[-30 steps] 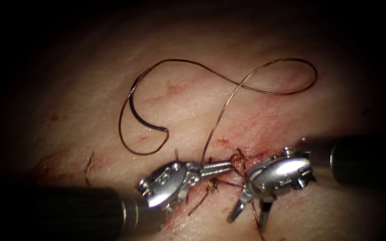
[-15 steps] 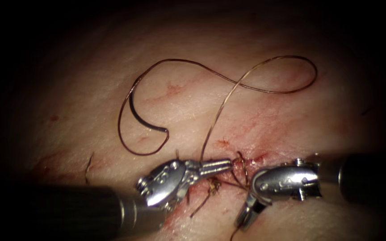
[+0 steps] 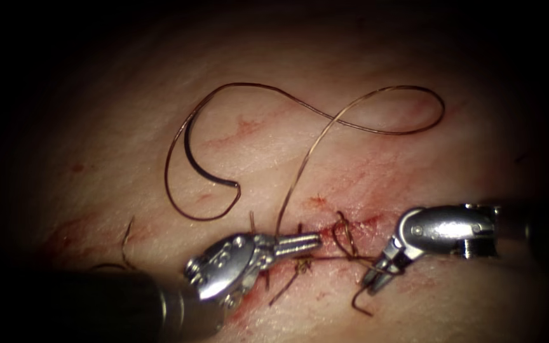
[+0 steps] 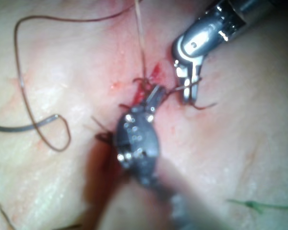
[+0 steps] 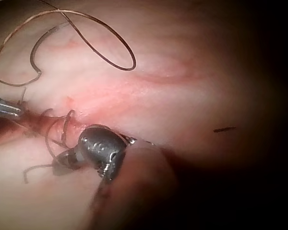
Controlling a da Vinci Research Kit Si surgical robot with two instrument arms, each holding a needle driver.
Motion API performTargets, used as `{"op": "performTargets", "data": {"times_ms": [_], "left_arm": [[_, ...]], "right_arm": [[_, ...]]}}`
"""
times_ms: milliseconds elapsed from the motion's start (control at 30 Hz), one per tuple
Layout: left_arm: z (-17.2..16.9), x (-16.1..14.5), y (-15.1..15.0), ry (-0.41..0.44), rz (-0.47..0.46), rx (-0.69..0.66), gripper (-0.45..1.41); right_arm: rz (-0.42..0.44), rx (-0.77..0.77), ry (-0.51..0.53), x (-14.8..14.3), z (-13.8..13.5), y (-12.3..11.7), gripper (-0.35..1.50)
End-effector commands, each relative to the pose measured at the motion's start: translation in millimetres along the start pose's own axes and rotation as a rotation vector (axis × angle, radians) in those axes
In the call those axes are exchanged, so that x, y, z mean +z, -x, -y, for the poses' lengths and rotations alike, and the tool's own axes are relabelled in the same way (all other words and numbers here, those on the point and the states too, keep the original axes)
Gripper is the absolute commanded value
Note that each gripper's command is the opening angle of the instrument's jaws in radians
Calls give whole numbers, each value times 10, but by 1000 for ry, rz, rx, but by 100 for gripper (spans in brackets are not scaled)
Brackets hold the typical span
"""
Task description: Wound Closure
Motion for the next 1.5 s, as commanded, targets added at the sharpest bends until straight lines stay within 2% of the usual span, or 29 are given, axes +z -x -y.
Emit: {"op": "performTargets", "data": {"times_ms": [33, 133, 333, 600, 767, 933, 1033, 1133, 1267, 1500], "left_arm": [[-2, 4, 13, 1, 1, -5, -45], [-11, 2, 23, 3, 3, -11, -45], [-41, 0, 41, 9, 7, -20, -45], [-85, -2, 57, 25, 14, -46, -45], [-115, 9, 70, 47, 22, -64, -45], [-138, 18, 75, 64, 22, -68, -45], [-147, 24, 77, 75, 25, -68, -45], [-155, 29, 79, 81, 27, -68, -45], [-165, 33, 85, 86, 29, -71, -45], [-183, 41, 95, 100, 33, -77, -45]], "right_arm": [[-30, 6, 41, -8, -12, 4, -35], [-46, 17, 116, -22, -23, 6, -35], [-59, 94, 269, -31, -46, 16, -35], [-50, 190, 453, -23, -77, 30, -35], [-93, 239, 529, -26, -91, 27, -35], [-115, 286, 654, -26, -102, 20, -35], [-99, 279, 723, -22, -104, 14, -35], [-25, 243, 786, -19, -106, 7, -35], [10, 209, 830, -20, -114, -3, -35], [13, 197, 861, -37, -154, -5, -35]]}}
